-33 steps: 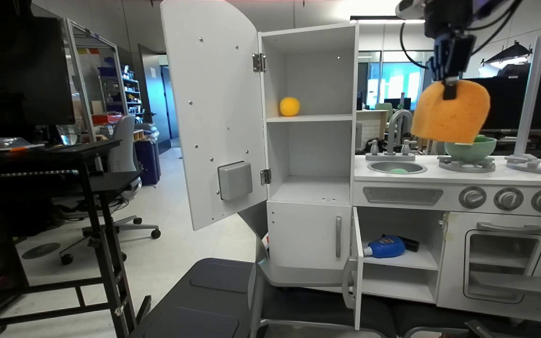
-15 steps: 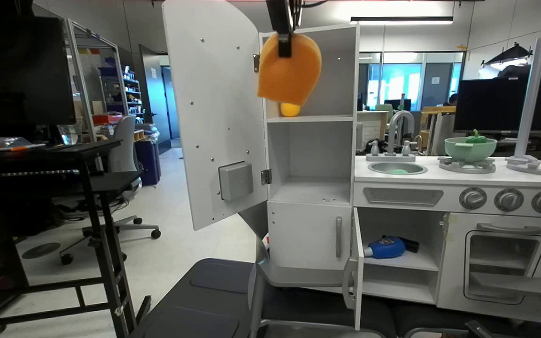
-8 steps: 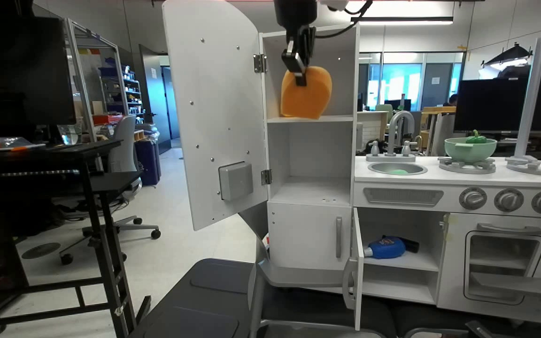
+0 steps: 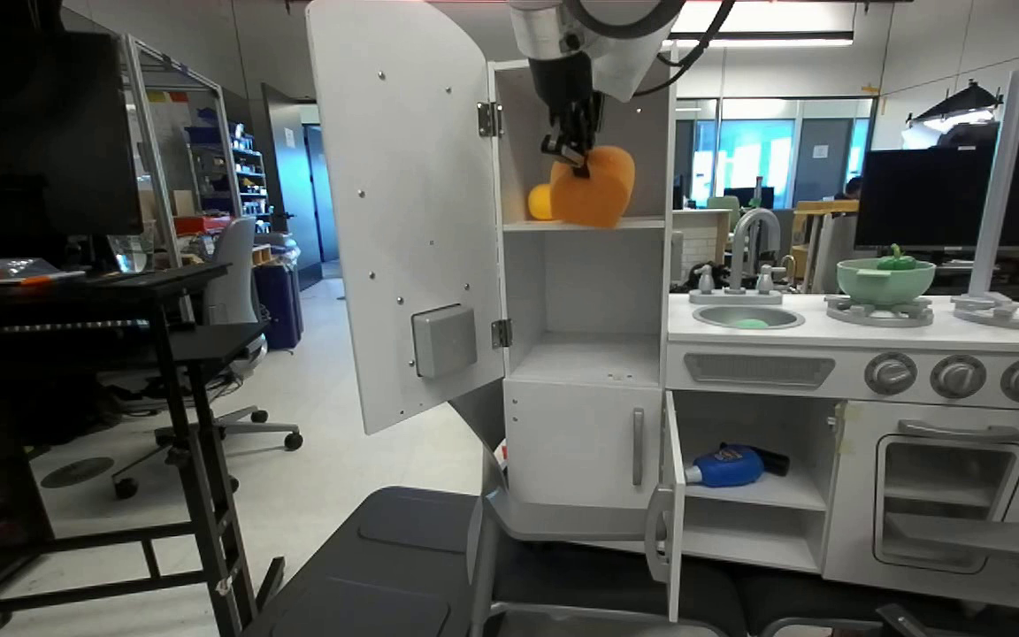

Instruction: Open the top cabinet at the left, then put the yellow plushie and the orange sponge in the top compartment of the top cabinet

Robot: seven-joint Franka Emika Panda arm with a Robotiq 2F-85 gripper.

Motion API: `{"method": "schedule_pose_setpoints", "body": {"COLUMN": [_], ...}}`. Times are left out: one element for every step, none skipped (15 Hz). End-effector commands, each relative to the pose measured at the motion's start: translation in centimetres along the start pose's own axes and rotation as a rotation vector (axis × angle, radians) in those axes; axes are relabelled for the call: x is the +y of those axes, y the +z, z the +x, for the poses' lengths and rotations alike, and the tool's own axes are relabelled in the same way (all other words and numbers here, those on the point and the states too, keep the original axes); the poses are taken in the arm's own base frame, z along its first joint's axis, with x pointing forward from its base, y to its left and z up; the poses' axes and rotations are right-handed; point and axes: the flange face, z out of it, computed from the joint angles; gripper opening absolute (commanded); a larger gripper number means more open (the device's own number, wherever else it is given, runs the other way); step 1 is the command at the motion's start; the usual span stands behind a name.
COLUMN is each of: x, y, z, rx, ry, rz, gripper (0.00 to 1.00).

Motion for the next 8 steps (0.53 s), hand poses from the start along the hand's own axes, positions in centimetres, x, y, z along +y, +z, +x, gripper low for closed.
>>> {"method": "schedule_pose_setpoints", "body": {"x": [-0.7,-1.1,-1.3,-1.5,-1.5,-1.5,-1.4,-1.4], "y": [1.8,2.3,2.7,2.9,3.0,3.2,2.8,2.7], "z": [1.5,1.8,1.7,2.2,2.5,2.3,2.9,3.0], "rx": [0.027,0.031,0.033,0.036,0.039,0.040,0.045,0.046], "ry": [0.058,0.073,0.086,0.096,0.108,0.114,0.121,0.128], "rz": [-0.093,-0.113,-0.127,-0.140,-0.152,-0.150,-0.161,-0.168], "gripper": [0.03,0.03,0.03,0.03,0.03,0.03,0.03,0.03]}}
